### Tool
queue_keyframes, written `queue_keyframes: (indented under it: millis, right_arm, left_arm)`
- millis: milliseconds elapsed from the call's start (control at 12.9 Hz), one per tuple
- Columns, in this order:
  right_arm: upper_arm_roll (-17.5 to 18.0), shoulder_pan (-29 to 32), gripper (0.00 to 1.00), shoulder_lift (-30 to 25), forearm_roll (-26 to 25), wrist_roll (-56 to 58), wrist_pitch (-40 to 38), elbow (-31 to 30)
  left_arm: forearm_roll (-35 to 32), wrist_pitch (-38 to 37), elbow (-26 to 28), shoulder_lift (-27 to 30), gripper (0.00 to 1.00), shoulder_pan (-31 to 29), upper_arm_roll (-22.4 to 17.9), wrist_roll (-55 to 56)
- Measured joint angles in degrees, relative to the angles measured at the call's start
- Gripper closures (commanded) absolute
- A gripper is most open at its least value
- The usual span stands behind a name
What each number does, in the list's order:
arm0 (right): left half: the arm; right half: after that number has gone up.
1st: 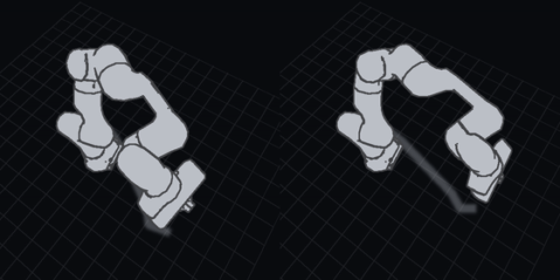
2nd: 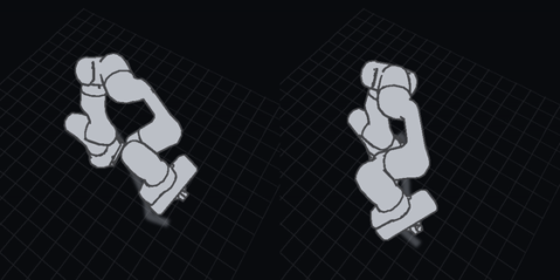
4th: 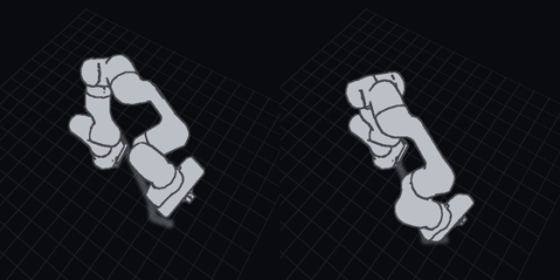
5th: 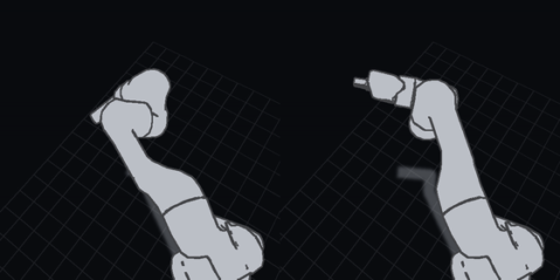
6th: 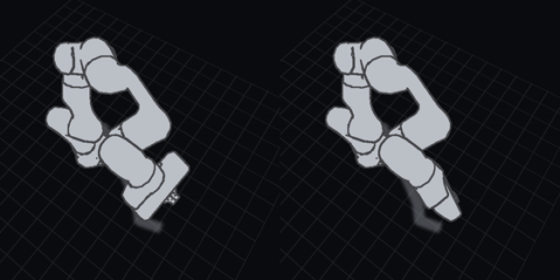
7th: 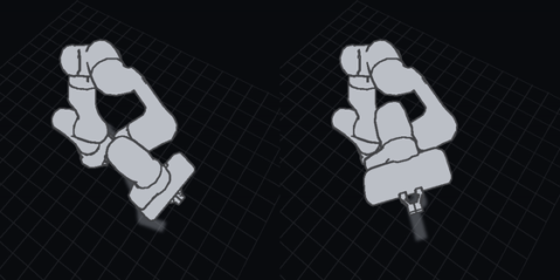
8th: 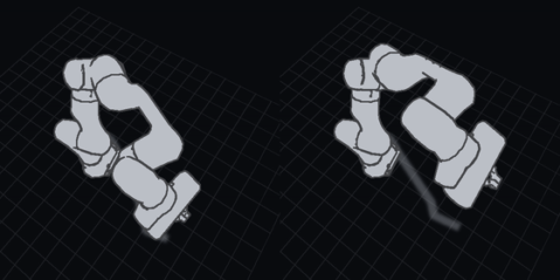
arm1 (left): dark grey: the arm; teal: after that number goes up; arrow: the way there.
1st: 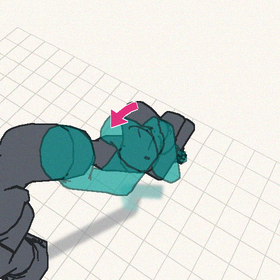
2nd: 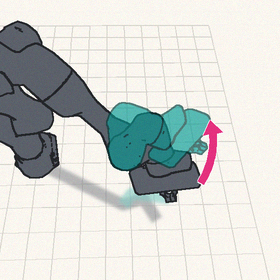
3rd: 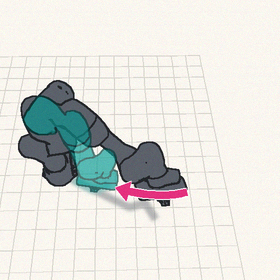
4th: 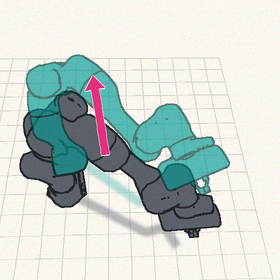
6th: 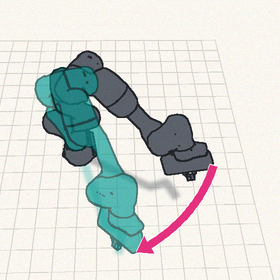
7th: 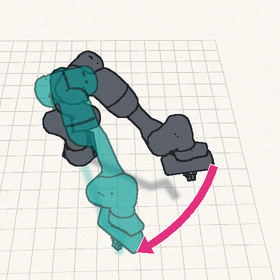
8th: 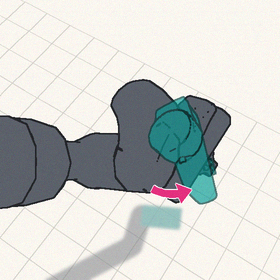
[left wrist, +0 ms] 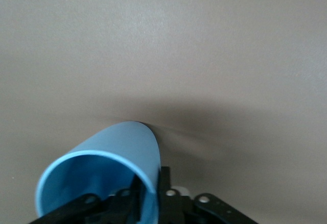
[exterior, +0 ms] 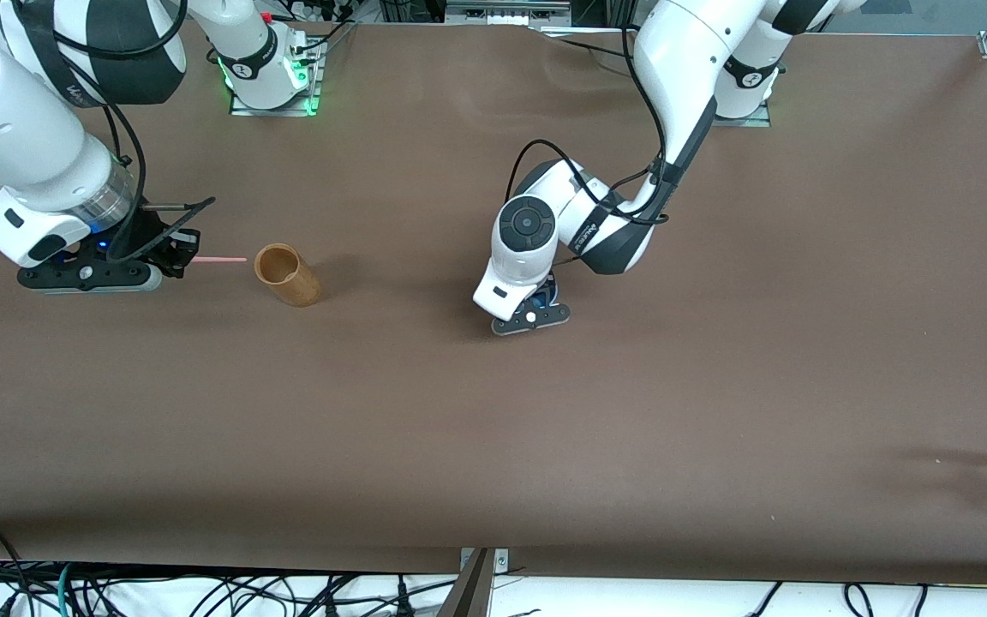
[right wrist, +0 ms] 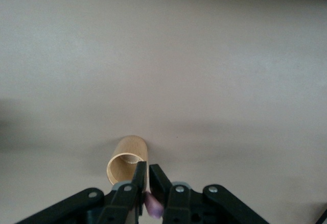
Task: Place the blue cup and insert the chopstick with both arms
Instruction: 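Set the blue cup down mid-table with the left gripper and release it, then lower the stick into the blue cup while the left gripper draws back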
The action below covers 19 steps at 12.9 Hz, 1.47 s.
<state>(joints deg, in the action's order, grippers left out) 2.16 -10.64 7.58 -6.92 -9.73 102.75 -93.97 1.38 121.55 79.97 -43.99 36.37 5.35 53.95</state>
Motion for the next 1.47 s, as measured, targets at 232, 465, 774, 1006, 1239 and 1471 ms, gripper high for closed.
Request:
queue_keyframes:
  millis: [232, 465, 774, 1006, 1239, 1471]
  right_arm:
    - [0.03, -0.09, 1.0, 0.0, 0.0, 0.0, 0.0, 0.11]
    - [0.09, -1.94, 1.0, -0.01, 0.04, -0.65, 0.01, 0.3]
    - [0.26, -7.85, 1.0, 1.09, 0.72, -8.8, 0.21, 1.91]
    - [0.41, -13.33, 1.0, 5.2, 4.22, -18.27, 1.27, 7.16]
    - [0.48, -19.21, 1.0, 11.73, 4.54, -29.16, 4.55, 13.14]
    - [0.48, -23.56, 1.0, 17.84, 4.54, -38.58, 10.08, 17.27]
  left_arm:
    - [0.26, -2.1, -1.94, 1.36, 0.0, -0.4, -0.01, 1.07]
    - [1.36, -7.07, -2.86, 5.5, 0.0, -1.91, -0.02, 1.07]
    - [1.42, -15.96, -3.45, 13.96, 0.0, -8.54, -0.09, -4.41]
    - [1.97, -23.12, -3.53, 20.85, 0.0, -16.54, -0.19, -15.51]
    - [2.08, -30.0, -3.46, 25.94, 0.0, -24.2, -0.34, -27.42]
    - [2.09, -33.75, -3.34, 28.58, 0.0, -31.06, -0.63, -39.71]
